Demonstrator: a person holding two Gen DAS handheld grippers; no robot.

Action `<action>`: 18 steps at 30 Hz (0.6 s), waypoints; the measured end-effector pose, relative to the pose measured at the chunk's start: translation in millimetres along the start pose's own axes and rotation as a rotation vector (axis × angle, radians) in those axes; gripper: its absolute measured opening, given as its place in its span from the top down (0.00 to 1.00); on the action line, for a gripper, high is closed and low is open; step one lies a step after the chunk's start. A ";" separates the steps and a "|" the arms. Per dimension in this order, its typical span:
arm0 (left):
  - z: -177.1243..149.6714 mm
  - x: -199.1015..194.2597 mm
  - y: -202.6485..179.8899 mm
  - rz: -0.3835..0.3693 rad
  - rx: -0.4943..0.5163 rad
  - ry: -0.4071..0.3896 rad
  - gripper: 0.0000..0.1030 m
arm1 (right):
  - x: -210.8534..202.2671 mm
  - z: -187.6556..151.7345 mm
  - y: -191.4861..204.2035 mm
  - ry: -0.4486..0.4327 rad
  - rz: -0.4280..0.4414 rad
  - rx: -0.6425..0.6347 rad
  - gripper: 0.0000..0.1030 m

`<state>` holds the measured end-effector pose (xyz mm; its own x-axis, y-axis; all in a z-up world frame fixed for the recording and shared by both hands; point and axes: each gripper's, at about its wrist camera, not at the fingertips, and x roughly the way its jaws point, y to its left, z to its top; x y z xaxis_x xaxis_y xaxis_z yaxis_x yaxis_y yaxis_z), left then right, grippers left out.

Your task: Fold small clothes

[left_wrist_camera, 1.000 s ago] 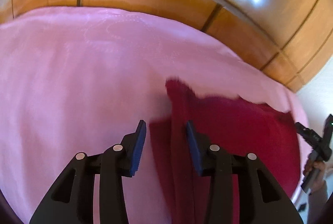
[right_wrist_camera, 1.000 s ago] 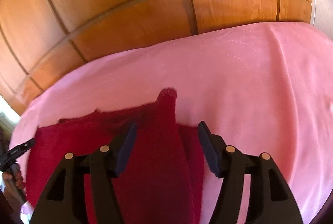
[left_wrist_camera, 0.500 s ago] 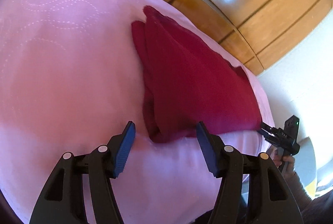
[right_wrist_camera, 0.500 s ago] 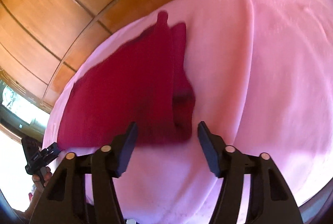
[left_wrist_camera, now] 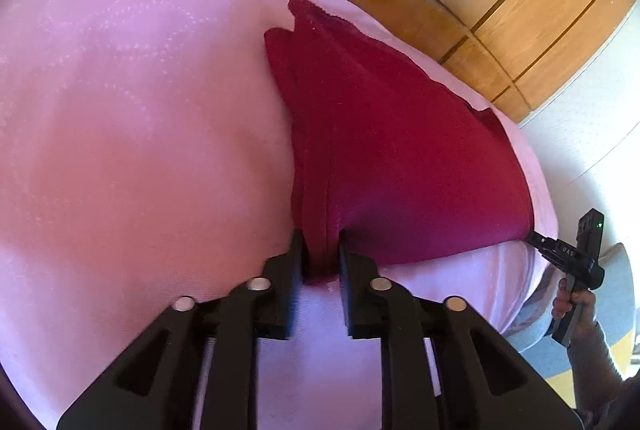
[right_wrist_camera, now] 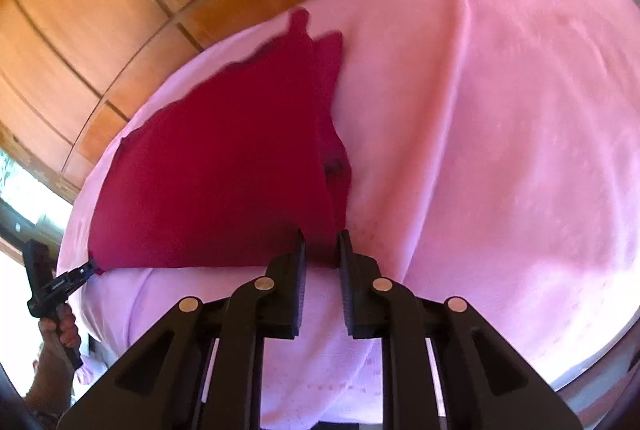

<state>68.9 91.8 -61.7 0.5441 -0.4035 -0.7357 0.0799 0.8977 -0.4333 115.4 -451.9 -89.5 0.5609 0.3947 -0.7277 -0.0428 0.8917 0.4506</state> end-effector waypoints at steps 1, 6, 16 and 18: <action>1.3 -2.3 -5.4 0.036 0.016 -0.006 0.74 | -2.0 1.7 2.1 -0.006 -0.005 0.000 0.81; 2.7 -17.8 -22.1 0.176 0.054 -0.067 0.69 | -20.9 13.9 18.5 -0.105 -0.116 -0.047 0.42; 11.6 -26.4 -33.4 0.357 0.074 -0.159 0.43 | 13.4 53.0 102.0 -0.195 -0.126 -0.236 0.11; 13.9 -27.2 -33.1 0.377 0.076 -0.165 0.43 | 30.2 60.8 112.0 -0.191 -0.141 -0.252 0.08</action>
<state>63.1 75.5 -20.1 0.6727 -0.0157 -0.7398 -0.0927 0.9901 -0.1052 177.8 -353.6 -29.5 0.7196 0.2361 -0.6530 -0.1431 0.9707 0.1931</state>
